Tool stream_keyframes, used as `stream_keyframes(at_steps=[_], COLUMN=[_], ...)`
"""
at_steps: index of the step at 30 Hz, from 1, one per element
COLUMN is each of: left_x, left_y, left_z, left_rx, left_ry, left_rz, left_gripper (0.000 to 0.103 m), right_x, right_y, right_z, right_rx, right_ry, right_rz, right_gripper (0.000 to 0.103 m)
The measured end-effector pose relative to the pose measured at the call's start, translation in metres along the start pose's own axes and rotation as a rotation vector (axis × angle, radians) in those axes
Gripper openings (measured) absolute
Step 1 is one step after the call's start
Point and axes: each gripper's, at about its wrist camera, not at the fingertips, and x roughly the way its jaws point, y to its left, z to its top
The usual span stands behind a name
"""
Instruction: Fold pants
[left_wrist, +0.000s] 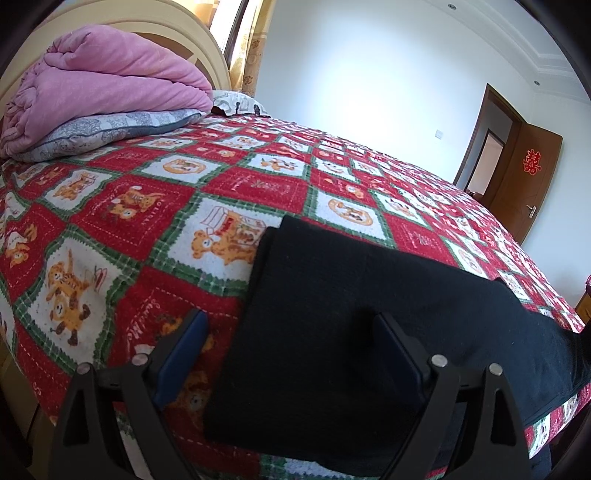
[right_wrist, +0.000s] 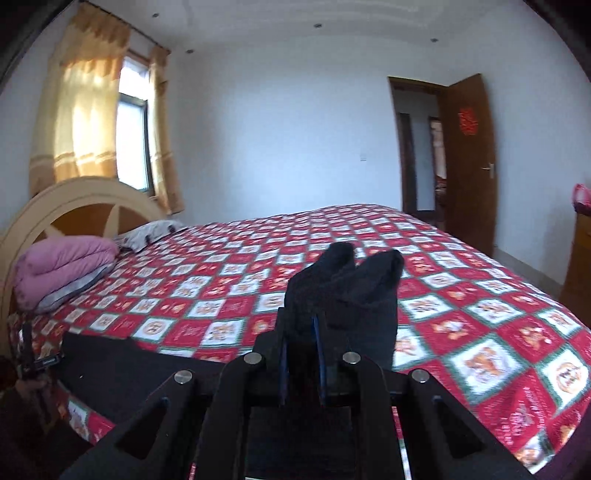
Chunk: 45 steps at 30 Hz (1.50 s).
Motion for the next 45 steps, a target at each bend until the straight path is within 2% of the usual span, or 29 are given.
stream_keyframes(at_steps=[11,31,45], left_x=[0.0,0.001,0.001], left_y=[0.0,-0.001,-0.001], left_z=[0.0,-0.001,-0.001], left_rx=[0.0,0.012,0.026], left_ry=[-0.001,-0.002,-0.001], left_rz=[0.0,0.008,0.01], left_gripper=[0.093,0.093,0.096], right_x=[0.033,0.067,0.089], right_y=[0.06,0.117,0.191], right_z=[-0.015,-0.051,-0.094], right_rx=[-0.056,-0.138,-0.352], right_ry=[0.069,0.16,0.217], right_rz=[0.101,0.193,0.226], right_gripper=[0.012,0.012,0.012])
